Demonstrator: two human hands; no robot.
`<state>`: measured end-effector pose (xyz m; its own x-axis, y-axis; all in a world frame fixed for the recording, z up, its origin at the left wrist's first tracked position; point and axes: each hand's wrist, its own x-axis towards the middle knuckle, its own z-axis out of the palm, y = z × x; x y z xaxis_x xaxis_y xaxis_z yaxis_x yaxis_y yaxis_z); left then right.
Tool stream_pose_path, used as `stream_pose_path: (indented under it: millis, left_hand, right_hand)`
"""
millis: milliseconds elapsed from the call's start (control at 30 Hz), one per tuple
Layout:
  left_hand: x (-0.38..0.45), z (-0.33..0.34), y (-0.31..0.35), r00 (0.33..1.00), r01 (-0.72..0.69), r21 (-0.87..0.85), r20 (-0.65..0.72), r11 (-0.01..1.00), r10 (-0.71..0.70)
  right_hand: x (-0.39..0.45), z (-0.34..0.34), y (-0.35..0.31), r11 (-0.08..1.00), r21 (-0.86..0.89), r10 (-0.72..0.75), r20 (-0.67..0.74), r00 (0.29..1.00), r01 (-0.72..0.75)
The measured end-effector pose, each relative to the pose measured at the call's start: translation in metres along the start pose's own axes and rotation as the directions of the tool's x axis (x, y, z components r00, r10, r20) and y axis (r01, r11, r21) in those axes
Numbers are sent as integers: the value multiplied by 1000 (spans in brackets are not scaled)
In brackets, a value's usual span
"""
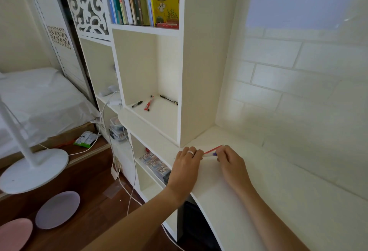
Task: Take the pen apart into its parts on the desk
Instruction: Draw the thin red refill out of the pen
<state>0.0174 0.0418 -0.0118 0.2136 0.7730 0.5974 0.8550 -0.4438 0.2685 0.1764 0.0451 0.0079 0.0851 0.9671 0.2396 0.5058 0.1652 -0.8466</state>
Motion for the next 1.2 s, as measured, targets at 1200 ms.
stream_pose_path:
  millis: [1200]
  left_hand:
    - [0,2,1,998,60,-10,37,998,-60]
  right_hand:
    - [0,-1,4,1000,1,-4,-2,1000,4]
